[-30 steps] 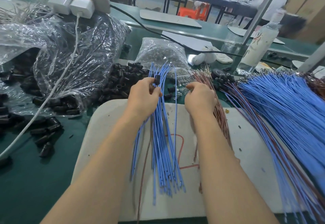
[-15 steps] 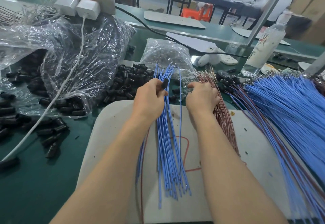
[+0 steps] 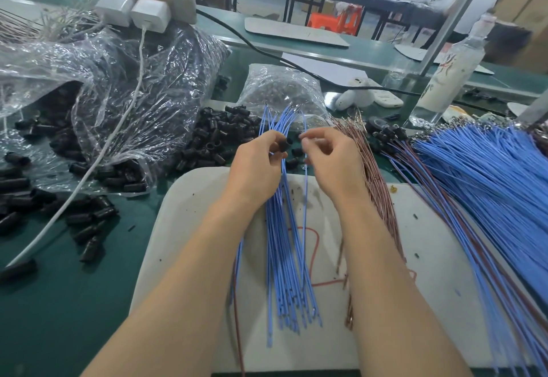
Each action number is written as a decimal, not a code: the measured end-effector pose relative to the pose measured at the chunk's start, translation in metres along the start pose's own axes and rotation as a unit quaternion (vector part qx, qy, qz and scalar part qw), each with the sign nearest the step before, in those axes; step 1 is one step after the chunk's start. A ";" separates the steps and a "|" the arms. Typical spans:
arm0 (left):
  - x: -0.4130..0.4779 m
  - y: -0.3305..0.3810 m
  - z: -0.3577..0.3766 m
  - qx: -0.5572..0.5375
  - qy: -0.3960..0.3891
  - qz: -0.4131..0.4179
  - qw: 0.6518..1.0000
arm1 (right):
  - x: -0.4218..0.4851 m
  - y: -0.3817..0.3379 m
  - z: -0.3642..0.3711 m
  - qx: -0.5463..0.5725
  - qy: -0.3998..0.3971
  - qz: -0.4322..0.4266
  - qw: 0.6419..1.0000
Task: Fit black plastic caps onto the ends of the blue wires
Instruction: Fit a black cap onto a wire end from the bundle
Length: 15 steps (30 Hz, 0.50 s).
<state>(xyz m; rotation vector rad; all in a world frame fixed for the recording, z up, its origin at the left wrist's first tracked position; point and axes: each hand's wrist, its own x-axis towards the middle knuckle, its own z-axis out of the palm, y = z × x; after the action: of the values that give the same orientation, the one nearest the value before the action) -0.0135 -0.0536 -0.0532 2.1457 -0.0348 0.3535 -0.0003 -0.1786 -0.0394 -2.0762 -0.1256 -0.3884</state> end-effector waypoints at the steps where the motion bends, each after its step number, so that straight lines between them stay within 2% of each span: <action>1: 0.000 0.000 0.000 0.007 0.002 0.001 1.000 | -0.004 -0.002 0.001 0.013 -0.023 0.000 1.000; 5: -0.001 0.000 0.000 0.029 0.009 0.009 0.999 | -0.012 -0.002 0.003 0.007 -0.059 -0.008 0.998; 15: -0.005 0.003 -0.003 0.050 0.022 0.011 0.998 | -0.017 -0.010 0.002 -0.111 -0.039 -0.078 0.990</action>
<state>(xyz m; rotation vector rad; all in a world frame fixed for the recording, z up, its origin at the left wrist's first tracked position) -0.0195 -0.0539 -0.0502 2.2373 -0.0166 0.4229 -0.0180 -0.1705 -0.0375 -2.3105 -0.3059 -0.4327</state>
